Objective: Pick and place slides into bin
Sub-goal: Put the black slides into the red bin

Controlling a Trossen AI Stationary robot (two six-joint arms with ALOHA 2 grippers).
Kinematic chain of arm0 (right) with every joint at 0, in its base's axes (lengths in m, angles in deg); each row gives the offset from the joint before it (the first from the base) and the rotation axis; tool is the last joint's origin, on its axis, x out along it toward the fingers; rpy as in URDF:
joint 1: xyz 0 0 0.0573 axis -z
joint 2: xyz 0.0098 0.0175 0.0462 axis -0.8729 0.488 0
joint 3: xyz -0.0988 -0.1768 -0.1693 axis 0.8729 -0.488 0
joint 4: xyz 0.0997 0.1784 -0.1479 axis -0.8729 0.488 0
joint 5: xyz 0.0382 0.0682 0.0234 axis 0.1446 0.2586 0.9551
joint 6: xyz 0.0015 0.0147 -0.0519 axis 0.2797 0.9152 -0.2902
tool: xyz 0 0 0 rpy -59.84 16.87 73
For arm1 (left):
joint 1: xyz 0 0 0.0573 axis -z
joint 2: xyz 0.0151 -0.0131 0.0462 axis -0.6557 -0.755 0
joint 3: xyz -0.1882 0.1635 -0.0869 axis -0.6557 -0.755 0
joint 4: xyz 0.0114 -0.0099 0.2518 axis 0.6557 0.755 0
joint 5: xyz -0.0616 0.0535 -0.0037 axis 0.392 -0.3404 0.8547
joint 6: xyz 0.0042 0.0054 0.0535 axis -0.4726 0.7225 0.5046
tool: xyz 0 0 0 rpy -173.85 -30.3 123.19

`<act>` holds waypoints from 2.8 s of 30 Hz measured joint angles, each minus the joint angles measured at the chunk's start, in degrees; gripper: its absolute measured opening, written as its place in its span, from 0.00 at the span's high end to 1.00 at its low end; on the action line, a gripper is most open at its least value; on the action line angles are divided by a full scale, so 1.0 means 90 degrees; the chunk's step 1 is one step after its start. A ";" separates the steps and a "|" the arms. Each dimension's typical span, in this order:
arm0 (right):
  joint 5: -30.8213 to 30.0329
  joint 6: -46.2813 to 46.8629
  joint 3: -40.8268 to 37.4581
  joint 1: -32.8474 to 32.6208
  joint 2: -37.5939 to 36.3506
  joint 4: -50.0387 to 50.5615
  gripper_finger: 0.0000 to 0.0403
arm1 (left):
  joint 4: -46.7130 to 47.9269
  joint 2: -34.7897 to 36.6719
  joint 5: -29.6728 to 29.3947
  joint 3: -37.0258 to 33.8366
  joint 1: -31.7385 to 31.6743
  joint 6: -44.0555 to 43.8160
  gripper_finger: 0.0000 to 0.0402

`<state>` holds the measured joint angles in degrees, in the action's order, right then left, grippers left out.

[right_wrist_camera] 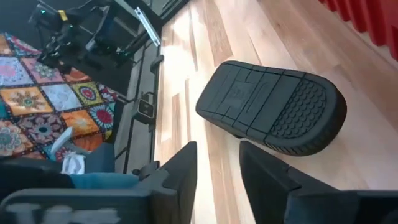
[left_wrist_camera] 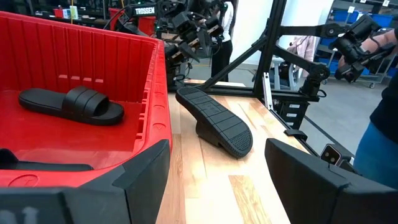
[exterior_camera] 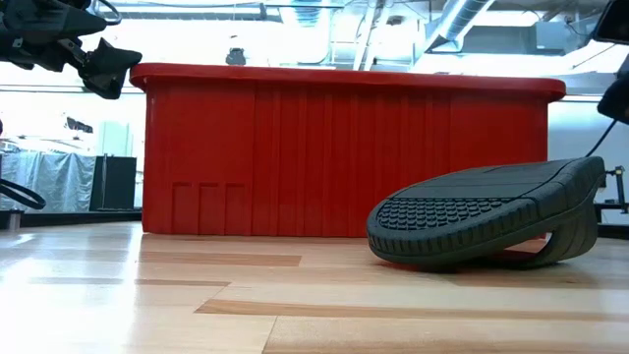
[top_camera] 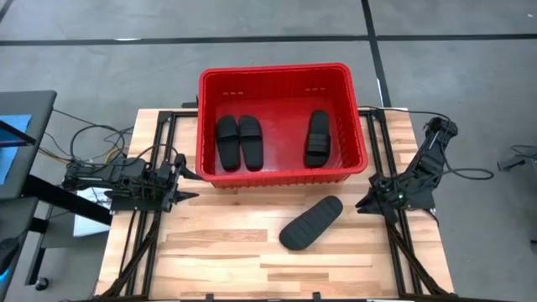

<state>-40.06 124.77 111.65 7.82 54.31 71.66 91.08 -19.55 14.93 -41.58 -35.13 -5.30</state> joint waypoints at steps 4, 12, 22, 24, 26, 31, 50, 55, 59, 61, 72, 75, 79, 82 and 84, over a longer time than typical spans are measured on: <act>0.0000 -0.0028 0.0000 -0.0002 0.0069 0.0019 0.66 | -0.0001 0.0000 -0.0001 0.0000 0.0001 0.0000 0.36; 0.0175 -0.0342 0.0002 -0.0029 0.0572 0.0044 0.66 | 0.0001 0.0000 -0.0001 0.0000 0.0000 0.0000 0.36; 0.0595 -0.1006 0.0002 -0.0548 0.1721 -0.0555 0.71 | 0.0001 0.0000 0.0000 0.0000 0.0000 0.0000 0.36; 0.0593 -0.1034 0.0002 -0.0623 0.1964 -0.0757 0.70 | -0.0001 0.0000 -0.0001 0.0000 0.0000 0.0000 0.36; 0.0595 -0.1032 0.0002 -0.0663 0.2218 -0.0828 0.70 | 0.0001 0.0000 0.0000 0.0000 0.0001 0.0000 0.36; 0.0593 -0.1031 0.0002 -0.0641 0.2921 -0.1101 0.67 | 0.0000 0.0000 -0.0001 0.0000 0.0000 0.0000 0.36; 0.0111 -0.0293 0.0005 -0.0549 0.4447 -0.2236 0.70 | 0.0001 0.0000 -0.0002 0.0000 0.0000 0.0000 0.36; 0.0123 -0.0262 0.0007 -0.0323 0.5139 -0.2868 0.70 | -0.0001 0.0000 0.0000 0.0000 0.0000 0.0000 0.36; 0.0124 -0.0309 0.0007 -0.0101 0.5783 -0.3547 0.70 | -0.0001 0.0000 0.0000 0.0000 0.0000 0.0000 0.36; 0.0124 -0.0342 0.0007 0.0060 0.6088 -0.3773 0.70 | 0.0000 0.0000 -0.0001 0.0000 0.0000 0.0000 0.36; 0.0177 -0.0372 0.0010 0.0544 0.7258 -0.5040 0.70 | 0.0001 0.0000 -0.0001 0.0000 0.0002 0.0000 0.36; 0.0188 -0.0504 0.0010 0.0510 0.7378 -0.5329 0.70 | -0.0001 0.0000 -0.0002 0.0000 0.0000 0.0000 0.36; 0.0194 -0.0835 0.0012 0.0515 0.7494 -0.5602 0.70 | 0.0001 0.0000 0.0000 0.0000 0.0000 0.0000 0.36; 0.0165 -0.0874 0.0012 0.0584 0.7497 -0.5597 0.70 | 0.0001 0.0000 -0.0001 0.0000 0.0002 0.0000 0.36; 0.0163 -0.0877 0.0012 0.0624 0.7491 -0.5597 0.70 | 0.0000 0.0000 -0.0001 0.0000 0.0001 0.0000 0.36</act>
<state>-38.60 116.88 111.76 13.43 121.73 21.29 91.07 -19.55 14.92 -41.58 -35.11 -5.30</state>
